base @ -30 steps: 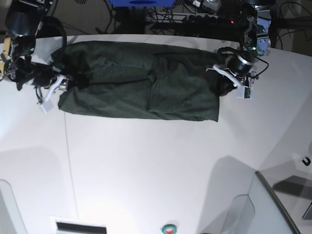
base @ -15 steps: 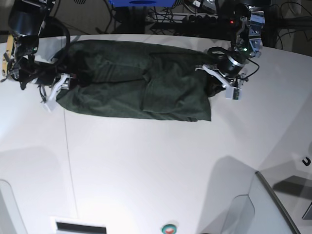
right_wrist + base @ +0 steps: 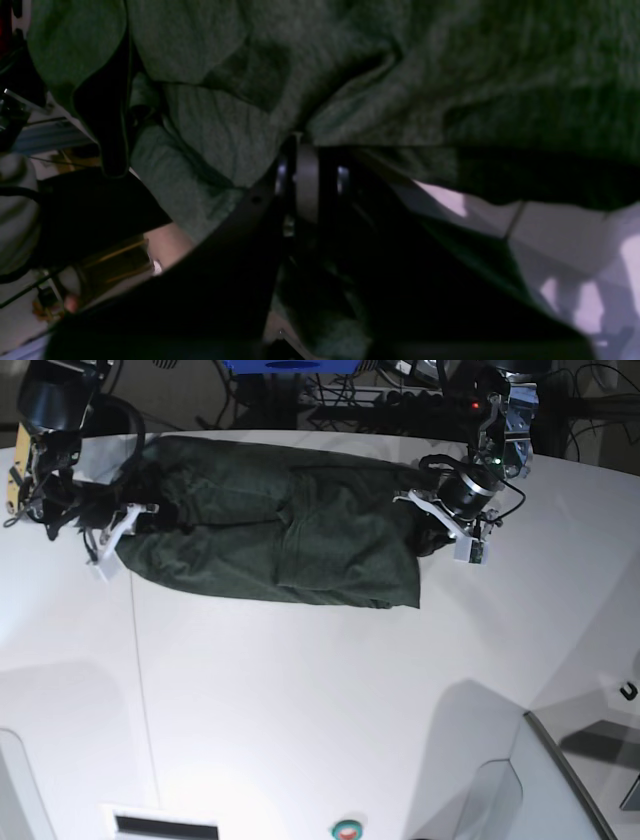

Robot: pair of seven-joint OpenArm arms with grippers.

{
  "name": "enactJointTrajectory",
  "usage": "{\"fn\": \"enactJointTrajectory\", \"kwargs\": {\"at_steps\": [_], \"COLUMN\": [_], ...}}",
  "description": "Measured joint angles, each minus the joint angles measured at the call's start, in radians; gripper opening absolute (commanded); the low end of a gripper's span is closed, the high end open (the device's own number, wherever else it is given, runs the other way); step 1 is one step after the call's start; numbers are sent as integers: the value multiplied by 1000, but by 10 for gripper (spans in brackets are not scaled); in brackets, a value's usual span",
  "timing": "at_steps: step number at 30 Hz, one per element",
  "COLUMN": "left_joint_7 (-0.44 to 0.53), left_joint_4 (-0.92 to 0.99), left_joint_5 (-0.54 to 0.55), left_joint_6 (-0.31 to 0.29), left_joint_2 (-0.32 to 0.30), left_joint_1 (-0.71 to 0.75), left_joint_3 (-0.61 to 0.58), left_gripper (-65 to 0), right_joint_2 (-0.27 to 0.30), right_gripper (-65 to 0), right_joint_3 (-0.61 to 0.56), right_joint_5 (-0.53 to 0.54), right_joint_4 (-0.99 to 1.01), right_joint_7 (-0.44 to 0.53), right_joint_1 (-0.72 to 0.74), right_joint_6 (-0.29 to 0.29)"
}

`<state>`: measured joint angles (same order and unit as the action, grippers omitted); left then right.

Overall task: Layout the t-shirt on the table in an organized manner, then fold the t-shirt properly
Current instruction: 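Lift and fold the band end over toward the right gripper with the left gripper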

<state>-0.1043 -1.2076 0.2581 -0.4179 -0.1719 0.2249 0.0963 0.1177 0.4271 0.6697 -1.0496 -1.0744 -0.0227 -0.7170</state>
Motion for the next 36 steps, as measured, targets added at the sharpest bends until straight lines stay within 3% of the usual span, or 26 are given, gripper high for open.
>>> {"fn": "enactJointTrajectory", "kwargs": {"at_steps": [4,10,22,26,31,36], "left_joint_7": [0,4,-12,-11,-11,-10], "left_joint_4": [0,-2,-4,3,5,5], "left_joint_5": [0,0,-4,-3,-3,-3], "left_joint_6": [2,-1,3,5,6,6], "left_joint_2": [21,24,89,104,122,124], "left_joint_1": [0,1,-39,-56,-53,-44], "left_joint_3": [-5,-104,-227,-264,-283,-281], "left_gripper": [-650,-650,-650,-650,-650,-650], "right_joint_2": [-8,-15,-156,-207,-242,-248], "right_gripper": [-644,-644,-644,-644,-644,-644], "right_joint_3": [-3,-3,0,-7,-110,-204], "right_joint_5": [-42,-63,-61,-61,-64,-68], "right_joint_4": [-65,-211,-544,-618,-617,-616], "right_joint_7": [-25,-116,-292,-326,-329,-272], "right_joint_1": [-6,-19,-71,-84,-96,-111], "right_joint_6": [6,20,21,76,143,214]}}
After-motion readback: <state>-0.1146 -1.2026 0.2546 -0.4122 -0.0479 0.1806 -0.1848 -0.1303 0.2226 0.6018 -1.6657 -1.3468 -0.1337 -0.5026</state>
